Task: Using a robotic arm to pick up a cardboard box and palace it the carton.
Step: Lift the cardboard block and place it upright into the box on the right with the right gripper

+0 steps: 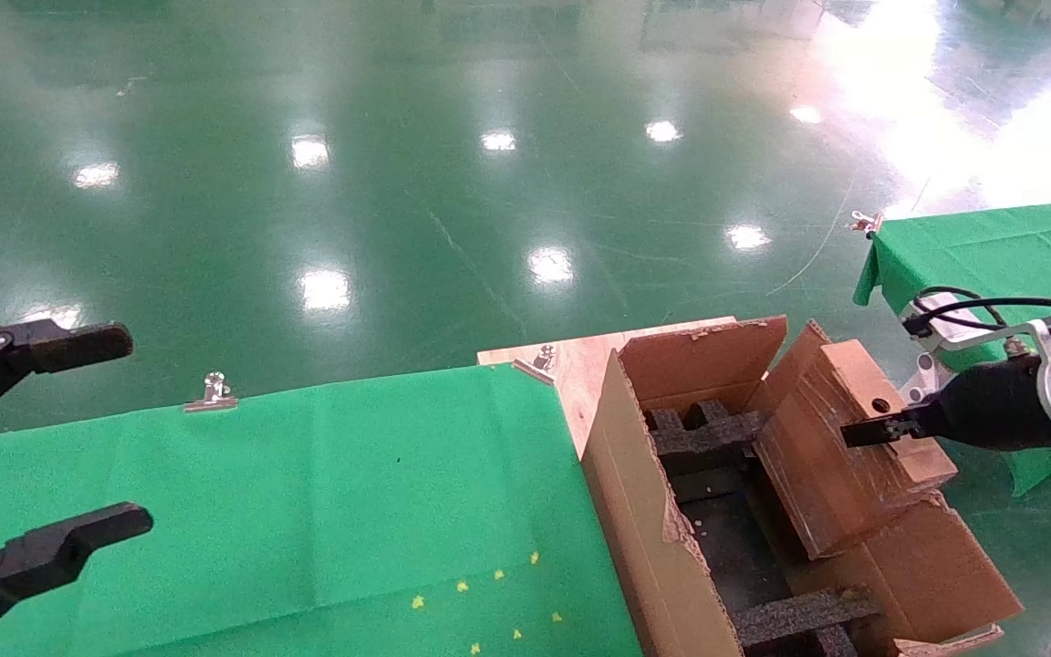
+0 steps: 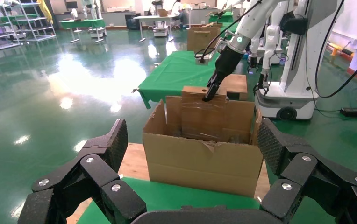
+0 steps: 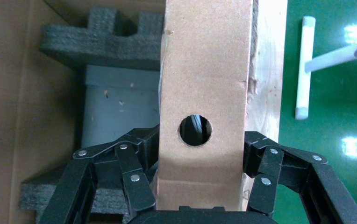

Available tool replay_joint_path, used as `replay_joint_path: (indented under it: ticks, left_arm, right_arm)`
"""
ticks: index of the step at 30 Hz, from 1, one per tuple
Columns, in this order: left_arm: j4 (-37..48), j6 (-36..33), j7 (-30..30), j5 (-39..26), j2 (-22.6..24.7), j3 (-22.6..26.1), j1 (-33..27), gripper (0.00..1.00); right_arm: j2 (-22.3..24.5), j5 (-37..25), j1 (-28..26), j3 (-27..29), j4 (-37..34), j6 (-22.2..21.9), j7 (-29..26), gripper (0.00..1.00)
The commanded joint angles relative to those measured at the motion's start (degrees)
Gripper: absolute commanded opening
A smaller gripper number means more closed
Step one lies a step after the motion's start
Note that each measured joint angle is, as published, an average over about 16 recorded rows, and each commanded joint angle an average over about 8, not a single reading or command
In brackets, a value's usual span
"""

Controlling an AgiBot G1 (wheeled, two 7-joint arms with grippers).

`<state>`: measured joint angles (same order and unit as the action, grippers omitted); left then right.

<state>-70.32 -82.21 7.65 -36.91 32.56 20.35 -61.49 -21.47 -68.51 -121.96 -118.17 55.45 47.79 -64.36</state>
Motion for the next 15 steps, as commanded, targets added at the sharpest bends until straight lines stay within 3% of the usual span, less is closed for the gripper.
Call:
replay_joint_path:
  ticks: [1, 15]
  left_arm:
    - [0.00, 0.00, 0.00, 0.00, 0.00, 0.00, 0.00, 1.00]
    - [0.00, 0.00, 0.00, 0.00, 0.00, 0.00, 0.00, 1.00]
  right_arm:
    - [-0.22, -0.07, 0.38, -0.18, -0.16, -0.38, -0.55, 0.00]
    - [-3.39, 1.64, 7.01, -1.23, -1.70, -5.80, -1.55, 0.00]
